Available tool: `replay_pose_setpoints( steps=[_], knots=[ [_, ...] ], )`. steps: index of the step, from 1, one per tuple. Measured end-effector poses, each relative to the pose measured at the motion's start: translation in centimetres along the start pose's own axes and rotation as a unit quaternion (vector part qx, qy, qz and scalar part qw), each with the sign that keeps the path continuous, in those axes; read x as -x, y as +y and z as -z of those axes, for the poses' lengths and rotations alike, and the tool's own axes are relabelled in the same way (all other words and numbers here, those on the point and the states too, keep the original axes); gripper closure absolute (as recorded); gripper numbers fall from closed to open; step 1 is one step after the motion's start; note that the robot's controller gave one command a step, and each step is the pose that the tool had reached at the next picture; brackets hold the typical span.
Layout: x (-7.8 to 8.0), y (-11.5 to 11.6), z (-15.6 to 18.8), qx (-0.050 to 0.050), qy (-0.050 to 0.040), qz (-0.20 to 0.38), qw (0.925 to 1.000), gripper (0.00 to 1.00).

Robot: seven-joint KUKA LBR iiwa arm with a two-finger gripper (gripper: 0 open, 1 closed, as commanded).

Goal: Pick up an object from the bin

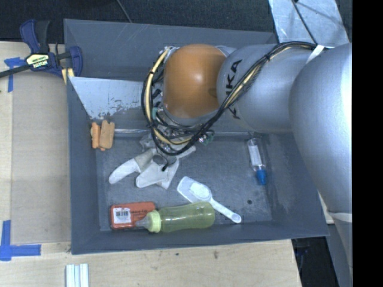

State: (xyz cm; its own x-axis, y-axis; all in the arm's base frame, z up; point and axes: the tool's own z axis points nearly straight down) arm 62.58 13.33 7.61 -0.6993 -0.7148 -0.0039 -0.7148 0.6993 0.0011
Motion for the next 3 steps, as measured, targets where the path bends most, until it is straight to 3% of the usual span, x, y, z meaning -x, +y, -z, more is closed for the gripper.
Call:
replay_pose_setpoints(
  steps=[1,3],
  knots=[
    [-0.3,0.1,1.9,0.002,0.0036,0.000,1.0000,1.00],
    [0.0,-0.1,5.1,-0.003,-0.0018,-0.001,1.0000,1.00]
  ],
)
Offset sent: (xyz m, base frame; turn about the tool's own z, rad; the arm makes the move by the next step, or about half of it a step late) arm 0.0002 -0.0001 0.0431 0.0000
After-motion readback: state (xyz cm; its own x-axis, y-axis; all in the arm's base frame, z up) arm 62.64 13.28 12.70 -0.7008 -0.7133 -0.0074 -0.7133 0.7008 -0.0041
